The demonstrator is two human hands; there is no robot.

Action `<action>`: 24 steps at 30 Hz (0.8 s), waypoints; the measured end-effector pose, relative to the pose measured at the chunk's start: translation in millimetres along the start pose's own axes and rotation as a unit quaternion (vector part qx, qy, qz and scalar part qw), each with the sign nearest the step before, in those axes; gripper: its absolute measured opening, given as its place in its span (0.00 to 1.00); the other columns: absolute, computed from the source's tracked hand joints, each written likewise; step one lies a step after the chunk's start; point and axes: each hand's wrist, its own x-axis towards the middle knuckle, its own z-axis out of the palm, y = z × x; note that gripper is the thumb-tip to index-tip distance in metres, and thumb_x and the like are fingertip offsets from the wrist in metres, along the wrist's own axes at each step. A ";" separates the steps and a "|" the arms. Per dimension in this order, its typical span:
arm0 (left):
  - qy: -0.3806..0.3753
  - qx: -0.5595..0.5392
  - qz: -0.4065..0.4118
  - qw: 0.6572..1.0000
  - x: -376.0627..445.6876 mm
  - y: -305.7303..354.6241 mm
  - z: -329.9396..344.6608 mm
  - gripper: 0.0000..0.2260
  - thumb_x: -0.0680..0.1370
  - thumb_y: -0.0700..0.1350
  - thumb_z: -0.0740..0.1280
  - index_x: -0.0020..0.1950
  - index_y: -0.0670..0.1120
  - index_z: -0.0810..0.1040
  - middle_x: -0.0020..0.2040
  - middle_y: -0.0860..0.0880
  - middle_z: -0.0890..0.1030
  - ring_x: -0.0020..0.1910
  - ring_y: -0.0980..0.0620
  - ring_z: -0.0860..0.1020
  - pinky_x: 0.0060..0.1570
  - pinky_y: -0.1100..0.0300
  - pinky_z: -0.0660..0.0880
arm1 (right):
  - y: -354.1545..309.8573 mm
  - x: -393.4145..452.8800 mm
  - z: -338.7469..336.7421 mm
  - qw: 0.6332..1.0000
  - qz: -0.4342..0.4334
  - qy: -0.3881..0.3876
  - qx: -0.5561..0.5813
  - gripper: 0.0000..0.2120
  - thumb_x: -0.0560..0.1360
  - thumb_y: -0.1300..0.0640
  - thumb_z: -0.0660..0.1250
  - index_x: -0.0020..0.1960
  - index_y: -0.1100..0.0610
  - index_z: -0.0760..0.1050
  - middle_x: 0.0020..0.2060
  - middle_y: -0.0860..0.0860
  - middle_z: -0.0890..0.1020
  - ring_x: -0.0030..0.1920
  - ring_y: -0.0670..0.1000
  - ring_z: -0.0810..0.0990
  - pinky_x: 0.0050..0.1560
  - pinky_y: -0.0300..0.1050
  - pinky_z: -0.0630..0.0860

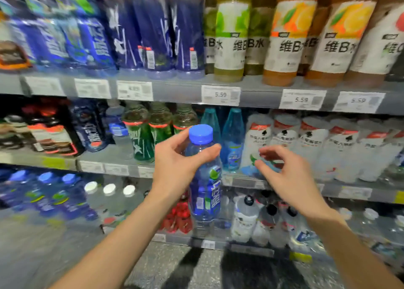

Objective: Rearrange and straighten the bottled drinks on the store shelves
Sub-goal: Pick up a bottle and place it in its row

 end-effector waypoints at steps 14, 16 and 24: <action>0.032 0.105 -0.007 0.994 25.7 -26.1 -197.6 0.17 0.65 0.43 0.79 0.53 0.50 0.84 0.51 0.56 0.85 0.50 0.62 0.81 0.55 0.65 0.76 | -116.6 13.2 167.9 0.987 -0.100 -0.129 0.003 0.12 0.73 0.56 0.75 0.55 0.50 0.80 0.47 0.41 0.82 0.48 0.42 0.80 0.51 0.24 0.68; 0.030 0.157 0.011 0.987 36.8 -28.9 -220.4 0.17 0.64 0.48 0.79 0.51 0.51 0.84 0.53 0.55 0.83 0.53 0.62 0.80 0.55 0.66 0.74 | -124.2 14.4 184.6 0.985 -0.098 -0.143 0.004 0.12 0.73 0.55 0.74 0.56 0.50 0.80 0.47 0.42 0.82 0.49 0.44 0.80 0.52 0.30 0.70; 0.039 0.223 0.035 0.973 87.4 -41.5 -287.2 0.14 0.65 0.48 0.79 0.47 0.58 0.81 0.49 0.52 0.82 0.46 0.60 0.78 0.46 0.68 0.73 | -137.4 18.3 237.0 0.982 -0.072 -0.175 -0.008 0.10 0.74 0.51 0.72 0.55 0.43 0.76 0.45 0.36 0.80 0.48 0.37 0.78 0.49 0.37 0.72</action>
